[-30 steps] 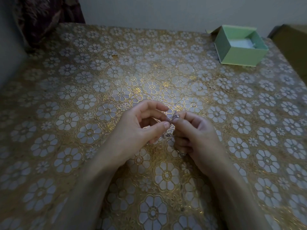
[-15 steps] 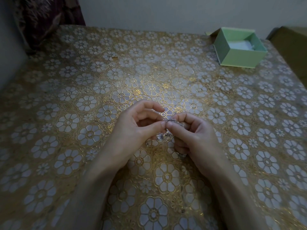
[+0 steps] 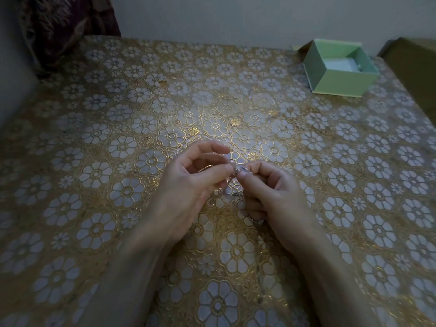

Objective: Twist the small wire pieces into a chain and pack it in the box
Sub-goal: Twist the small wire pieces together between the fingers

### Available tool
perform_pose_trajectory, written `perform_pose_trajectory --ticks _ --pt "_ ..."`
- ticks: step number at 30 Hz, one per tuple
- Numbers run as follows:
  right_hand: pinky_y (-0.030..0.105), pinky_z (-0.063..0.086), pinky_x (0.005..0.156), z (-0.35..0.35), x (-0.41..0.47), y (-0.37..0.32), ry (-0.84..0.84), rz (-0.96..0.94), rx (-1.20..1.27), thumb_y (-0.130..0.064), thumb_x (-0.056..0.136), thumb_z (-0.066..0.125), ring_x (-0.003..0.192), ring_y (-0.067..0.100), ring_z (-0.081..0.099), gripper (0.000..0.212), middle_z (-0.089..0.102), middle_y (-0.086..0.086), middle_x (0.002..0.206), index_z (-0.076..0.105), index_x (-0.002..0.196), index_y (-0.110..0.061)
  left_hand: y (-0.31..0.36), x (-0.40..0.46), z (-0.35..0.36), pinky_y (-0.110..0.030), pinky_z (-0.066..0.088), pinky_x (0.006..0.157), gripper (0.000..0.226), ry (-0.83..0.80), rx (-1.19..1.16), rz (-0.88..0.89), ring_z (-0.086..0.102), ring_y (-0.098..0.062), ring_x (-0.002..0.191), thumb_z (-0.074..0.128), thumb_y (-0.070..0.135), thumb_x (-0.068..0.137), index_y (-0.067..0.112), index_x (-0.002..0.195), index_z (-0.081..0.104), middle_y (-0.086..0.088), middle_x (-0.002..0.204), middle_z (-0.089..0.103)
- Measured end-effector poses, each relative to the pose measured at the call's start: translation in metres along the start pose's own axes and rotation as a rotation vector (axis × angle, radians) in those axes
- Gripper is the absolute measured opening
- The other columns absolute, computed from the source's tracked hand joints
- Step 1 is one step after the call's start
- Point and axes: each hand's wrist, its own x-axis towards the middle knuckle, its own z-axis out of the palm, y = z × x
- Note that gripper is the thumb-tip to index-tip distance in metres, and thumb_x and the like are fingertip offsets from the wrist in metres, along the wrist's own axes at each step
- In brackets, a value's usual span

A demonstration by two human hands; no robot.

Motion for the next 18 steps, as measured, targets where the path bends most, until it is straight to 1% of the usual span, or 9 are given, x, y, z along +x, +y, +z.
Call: perform_pose_trajectory --ticks 2,4,6,8,11,13,15,17,18 --pt "0.016 0.020 0.036 -0.0001 -0.0001 -0.0006 -0.006 0.011 0.019 -0.010 0.089 0.056 0.041 0.007 0.020 0.015 0.024 -0.002 0.053 0.050 0.075 -0.011 -0.0006 0.0000 0.0007 -0.020 0.049 0.065 0.027 0.007 -0.042 -0.016 0.058 -0.010 0.069 0.074 -0.004 0.061 0.018 0.076 0.068 0.003 0.068 0.063" --pt "0.016 0.019 0.036 0.0002 0.0001 -0.0008 -0.006 0.019 0.026 -0.008 0.088 0.056 0.041 0.007 0.019 0.017 0.024 -0.002 0.053 0.050 0.073 -0.012 -0.0023 0.0006 0.0008 -0.022 0.049 0.067 0.025 0.015 -0.060 -0.025 0.058 -0.011 0.069 0.070 -0.002 0.063 0.019 0.077 0.068 0.003 0.069 0.063" --pt "0.016 0.019 0.036 0.0009 0.0006 -0.0011 0.003 0.024 0.030 -0.007 0.088 0.056 0.040 0.006 0.020 0.019 0.025 -0.002 0.052 0.049 0.071 -0.014 -0.0028 0.0008 0.0011 -0.023 0.047 0.067 0.032 0.015 -0.070 -0.037 0.057 -0.012 0.069 0.072 -0.005 0.061 0.016 0.086 0.064 0.002 0.070 0.063" --pt "0.015 0.020 0.035 0.0013 0.0009 -0.0012 0.011 0.027 0.034 -0.005 0.088 0.056 0.039 0.006 0.021 0.021 0.025 -0.003 0.051 0.049 0.070 -0.014 -0.0026 0.0008 0.0013 -0.022 0.047 0.066 0.042 0.012 -0.101 -0.042 0.058 -0.011 0.068 0.069 -0.008 0.061 0.013 0.096 0.059 0.001 0.070 0.063" --pt "0.014 0.021 0.036 0.0013 0.0007 -0.0014 0.017 0.028 0.028 -0.003 0.089 0.054 0.038 0.005 0.022 0.022 0.026 -0.004 0.049 0.049 0.071 -0.014 -0.0009 0.0000 0.0020 -0.018 0.049 0.061 0.045 -0.006 -0.145 -0.038 0.060 -0.009 0.066 0.066 -0.008 0.062 0.012 0.101 0.057 0.000 0.072 0.064" --pt "0.014 0.019 0.036 0.0006 0.0011 -0.0016 0.019 0.041 0.060 -0.003 0.090 0.053 0.039 0.005 0.020 0.022 0.026 -0.005 0.049 0.047 0.072 -0.014 -0.0002 -0.0009 0.0033 -0.019 0.047 0.060 0.043 0.001 -0.113 -0.049 0.059 -0.009 0.062 0.060 -0.005 0.064 0.012 0.103 0.056 0.000 0.072 0.064" --pt "0.013 0.018 0.036 0.0001 0.0018 -0.0022 0.036 0.050 0.126 -0.003 0.091 0.049 0.039 0.005 0.018 0.023 0.025 -0.007 0.048 0.045 0.072 -0.015 -0.0001 -0.0013 0.0029 -0.023 0.042 0.062 0.041 0.008 -0.062 -0.052 0.056 -0.011 0.060 0.058 -0.009 0.070 0.012 0.105 0.055 0.000 0.072 0.064" --pt "0.012 0.018 0.037 -0.0005 0.0027 -0.0012 0.069 0.043 0.186 -0.003 0.091 0.048 0.039 0.005 0.017 0.023 0.025 -0.008 0.047 0.045 0.072 -0.015 -0.0001 -0.0015 0.0007 -0.024 0.040 0.060 0.045 0.007 -0.028 -0.059 0.055 -0.012 0.058 0.064 -0.010 0.069 0.012 0.107 0.055 0.000 0.075 0.065" --pt "0.012 0.019 0.037 -0.0007 0.0030 -0.0005 0.085 0.033 0.202 -0.003 0.091 0.049 0.039 0.005 0.017 0.022 0.025 -0.008 0.047 0.045 0.073 -0.014 0.0004 -0.0017 -0.0007 -0.022 0.041 0.057 0.046 -0.003 -0.014 -0.064 0.054 -0.012 0.057 0.065 -0.008 0.068 0.012 0.109 0.056 -0.001 0.077 0.065"
